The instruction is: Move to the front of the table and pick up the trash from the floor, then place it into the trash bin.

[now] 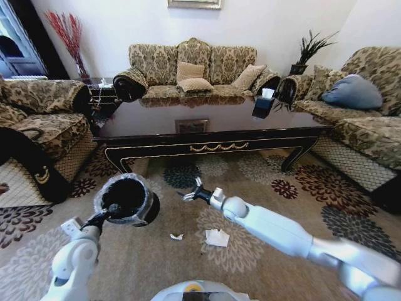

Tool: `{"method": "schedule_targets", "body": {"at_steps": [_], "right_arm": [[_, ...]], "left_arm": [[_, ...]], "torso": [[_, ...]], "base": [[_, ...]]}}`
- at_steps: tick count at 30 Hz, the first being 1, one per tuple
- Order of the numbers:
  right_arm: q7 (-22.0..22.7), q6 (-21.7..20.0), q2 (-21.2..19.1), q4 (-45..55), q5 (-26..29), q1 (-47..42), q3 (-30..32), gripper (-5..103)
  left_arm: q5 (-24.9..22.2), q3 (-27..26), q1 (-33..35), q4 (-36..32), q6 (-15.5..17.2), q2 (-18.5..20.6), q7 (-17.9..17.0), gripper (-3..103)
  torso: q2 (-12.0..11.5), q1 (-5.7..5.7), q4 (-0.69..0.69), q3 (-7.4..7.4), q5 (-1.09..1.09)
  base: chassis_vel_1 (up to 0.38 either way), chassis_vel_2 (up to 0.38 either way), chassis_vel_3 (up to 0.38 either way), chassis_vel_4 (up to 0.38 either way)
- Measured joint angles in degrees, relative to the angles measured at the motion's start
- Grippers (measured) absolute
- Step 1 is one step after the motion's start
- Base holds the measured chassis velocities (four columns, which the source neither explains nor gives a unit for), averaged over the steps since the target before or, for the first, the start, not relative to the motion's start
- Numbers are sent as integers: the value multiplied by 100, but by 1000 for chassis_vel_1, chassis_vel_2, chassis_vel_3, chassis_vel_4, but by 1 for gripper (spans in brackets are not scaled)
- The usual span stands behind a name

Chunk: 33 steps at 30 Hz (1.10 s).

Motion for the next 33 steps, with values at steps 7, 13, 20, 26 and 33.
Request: {"method": "schedule_targets", "body": {"at_steps": [7,13,20,26,33], "right_arm": [[1486,-1129,93,-141,563,-744,606,100],[3634,-2263,330,271,2248,-1397,1208,100],[5253,-3273,453,1062,3985,-1901,1836,100],[5659,-3340,595,1113,4233,-2225,2111,100],[5909,-3337,730,999,4458,-2478,2228,100]], "left_arm": [[-107,-220,118,-47,8,105,-30,2],[-120,-175,138,-110,63,222,-69,2],[-78,-124,184,-224,89,172,-110,2],[-47,-106,194,-323,91,106,-119,2],[-176,30,86,-736,142,155,-125,2]], "torso": [[0,0,3,0,-3],[0,0,0,0,-2],[0,0,1,0,-2],[0,0,2,0,-3],[0,0,0,0,0]], "base": [[0,0,0,0],[0,0,0,0],[0,0,0,0],[0,0,0,0],[0,0,0,0]]}}
